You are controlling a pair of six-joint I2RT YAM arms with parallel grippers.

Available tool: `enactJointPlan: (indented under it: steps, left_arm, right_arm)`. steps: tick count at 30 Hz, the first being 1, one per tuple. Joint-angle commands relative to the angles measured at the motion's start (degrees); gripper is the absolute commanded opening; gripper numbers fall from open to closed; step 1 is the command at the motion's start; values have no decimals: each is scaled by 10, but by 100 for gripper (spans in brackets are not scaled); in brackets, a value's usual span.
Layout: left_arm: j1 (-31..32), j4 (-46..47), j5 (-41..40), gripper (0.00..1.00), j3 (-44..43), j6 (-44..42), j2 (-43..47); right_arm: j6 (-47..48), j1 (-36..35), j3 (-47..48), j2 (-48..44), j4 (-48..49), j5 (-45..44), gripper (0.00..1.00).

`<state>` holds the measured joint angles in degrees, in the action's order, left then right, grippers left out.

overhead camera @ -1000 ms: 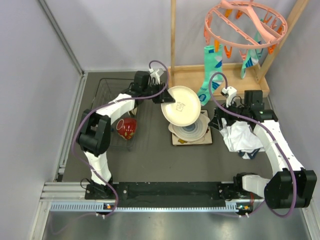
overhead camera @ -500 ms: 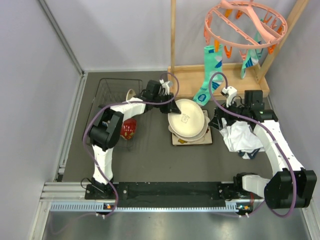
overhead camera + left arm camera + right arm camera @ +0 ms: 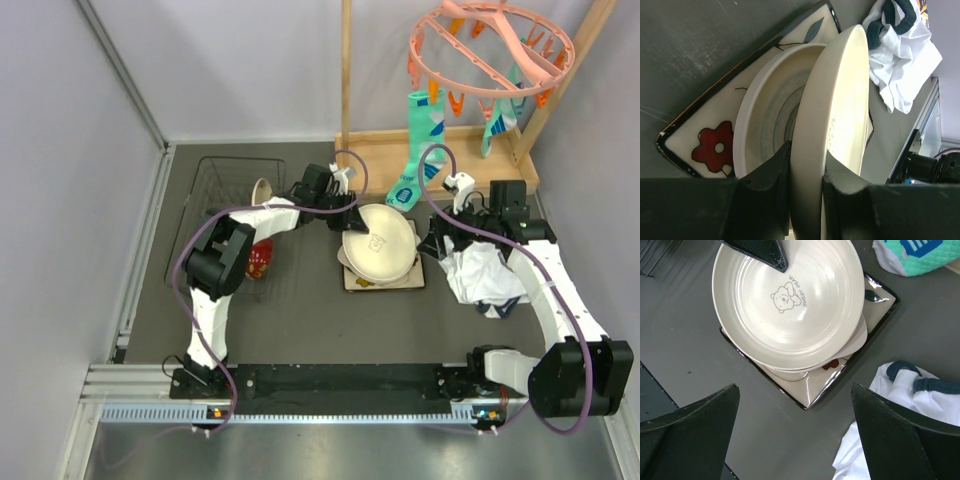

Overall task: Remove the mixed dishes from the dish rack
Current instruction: Place the plate at the center of the board.

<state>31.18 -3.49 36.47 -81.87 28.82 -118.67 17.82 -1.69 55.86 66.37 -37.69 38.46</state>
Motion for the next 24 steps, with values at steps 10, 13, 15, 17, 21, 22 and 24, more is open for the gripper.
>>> enactJointPlan:
  steps: [10,13,15,17,21,22,24]
  left_arm:
    - [9,-23,-24,42,-28,-59,5]
    - [9,-31,-34,49,-28,-70,10]
    - [9,-38,-45,55,-28,-80,14]
    - [10,-42,-51,57,-29,-87,19]
    - [13,-62,-75,60,-37,-106,29]
    - [13,-64,-83,61,-38,-109,31]
    - [15,-68,-91,61,-41,-117,37]
  right_arm:
    - [5,6,-4,-19,14,10,93]
    - [5,6,-4,-20,13,12,93]
    - [5,7,-5,-20,13,12,93]
    - [5,6,-4,-20,13,13,93]
    - [5,7,-3,-21,12,15,93]
    - [5,7,-4,-21,13,15,93]
    - [5,6,-3,-21,11,17,93]
